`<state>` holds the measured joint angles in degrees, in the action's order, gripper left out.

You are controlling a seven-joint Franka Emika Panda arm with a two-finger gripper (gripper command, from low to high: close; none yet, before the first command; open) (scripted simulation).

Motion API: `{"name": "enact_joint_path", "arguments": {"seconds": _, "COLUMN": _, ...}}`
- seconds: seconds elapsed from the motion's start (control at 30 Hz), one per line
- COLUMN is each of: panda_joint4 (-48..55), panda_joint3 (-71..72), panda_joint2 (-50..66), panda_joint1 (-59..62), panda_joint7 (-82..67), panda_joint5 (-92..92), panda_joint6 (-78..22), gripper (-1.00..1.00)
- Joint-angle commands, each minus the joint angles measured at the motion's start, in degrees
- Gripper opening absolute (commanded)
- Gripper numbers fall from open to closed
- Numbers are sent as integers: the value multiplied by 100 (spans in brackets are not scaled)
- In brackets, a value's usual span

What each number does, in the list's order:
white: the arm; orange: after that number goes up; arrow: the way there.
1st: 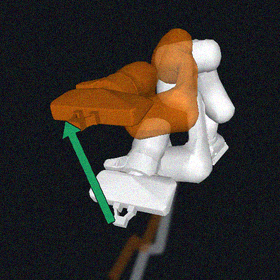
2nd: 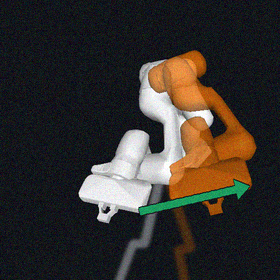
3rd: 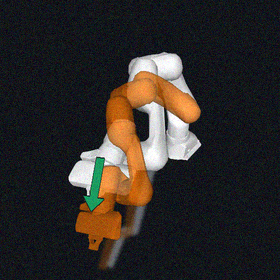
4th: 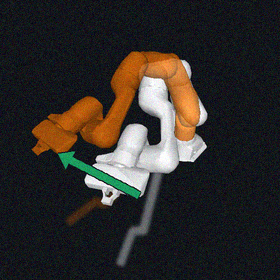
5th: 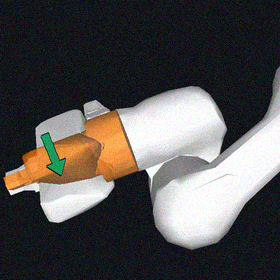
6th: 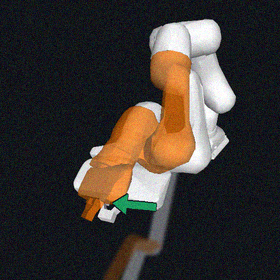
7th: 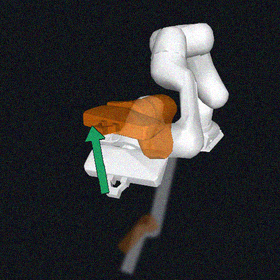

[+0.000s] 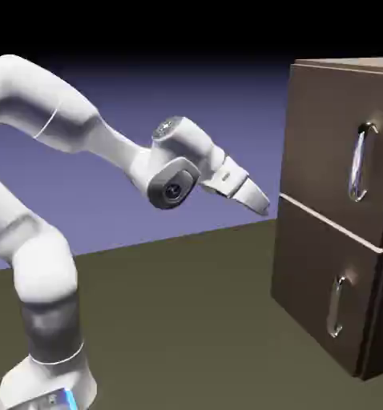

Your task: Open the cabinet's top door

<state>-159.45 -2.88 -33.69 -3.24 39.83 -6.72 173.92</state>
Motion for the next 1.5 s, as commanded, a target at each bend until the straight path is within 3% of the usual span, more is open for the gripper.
{"name": "enact_joint_path", "arguments": {"seconds": 0.0, "panda_joint4": 58, "panda_joint3": -107, "panda_joint2": -38, "panda_joint1": -95, "panda_joint7": -98, "panda_joint5": -250, "panda_joint6": -3, "gripper": 0}}
{"name": "enact_joint_path", "arguments": {"seconds": 1.47, "panda_joint4": 2587, "panda_joint3": -4801, "panda_joint2": -1713, "panda_joint1": -4252, "panda_joint7": -4390, "panda_joint5": -11215, "panda_joint6": -146, "gripper": 0}}
